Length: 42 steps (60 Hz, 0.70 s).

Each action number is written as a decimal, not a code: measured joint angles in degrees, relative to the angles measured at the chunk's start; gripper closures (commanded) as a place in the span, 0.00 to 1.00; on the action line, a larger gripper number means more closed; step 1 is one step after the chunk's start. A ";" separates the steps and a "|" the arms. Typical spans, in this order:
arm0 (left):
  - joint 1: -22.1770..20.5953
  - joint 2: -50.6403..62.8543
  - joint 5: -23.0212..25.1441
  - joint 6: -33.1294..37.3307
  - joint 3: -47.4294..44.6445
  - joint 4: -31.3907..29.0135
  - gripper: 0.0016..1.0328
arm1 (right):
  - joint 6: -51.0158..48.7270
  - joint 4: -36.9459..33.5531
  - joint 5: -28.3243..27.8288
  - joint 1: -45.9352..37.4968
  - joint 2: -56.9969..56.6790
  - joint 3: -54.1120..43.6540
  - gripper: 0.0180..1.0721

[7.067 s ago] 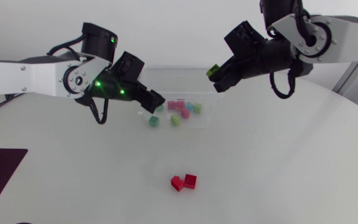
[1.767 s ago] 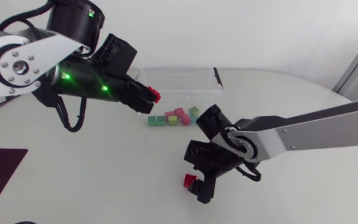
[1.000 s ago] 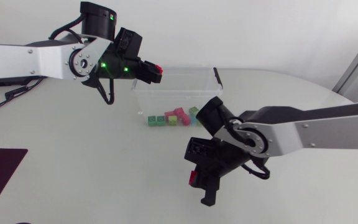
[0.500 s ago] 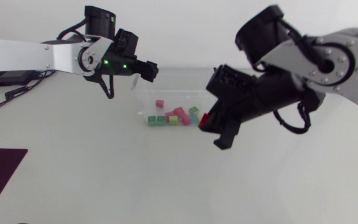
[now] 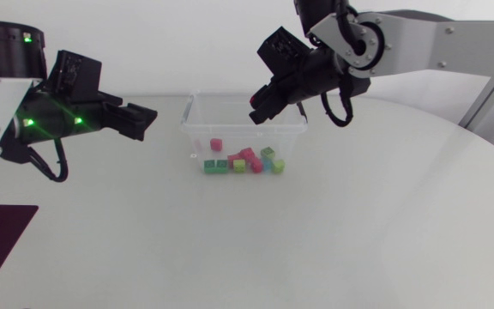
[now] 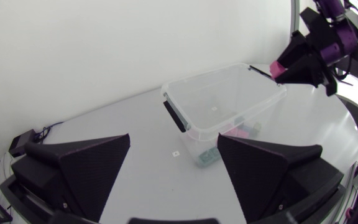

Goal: Pick up the duplo bricks and place them in the container

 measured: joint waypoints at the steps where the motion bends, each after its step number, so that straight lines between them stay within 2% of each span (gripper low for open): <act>1: 0.15 -0.81 0.00 0.09 -0.68 0.00 0.05 | 0.02 0.50 0.33 0.00 0.52 0.31 0.77; 8: 1.31 -4.63 -0.04 0.63 -3.41 0.00 0.05 | 0.98 3.30 1.36 -0.48 5.75 4.17 0.76; 12: 2.12 -6.43 -0.07 1.09 -5.03 0.07 0.05 | 1.20 5.22 2.36 -0.76 8.66 6.05 0.61; 17: 3.10 -8.13 -0.04 1.29 -6.84 0.09 0.05 | 1.31 6.14 3.85 -1.14 11.78 7.67 0.36; 24: 4.85 -10.71 -0.04 1.49 -9.42 0.52 0.05 | 1.51 7.17 5.40 -1.51 14.67 8.37 0.15; 34: 7.28 -14.45 0.00 1.49 -11.96 1.38 0.05 | 1.99 11.52 7.98 -1.55 14.69 8.24 0.12; 42: 9.86 -18.69 -0.04 1.51 -14.62 2.82 0.05 | 2.40 17.27 11.21 -1.55 10.19 3.37 0.08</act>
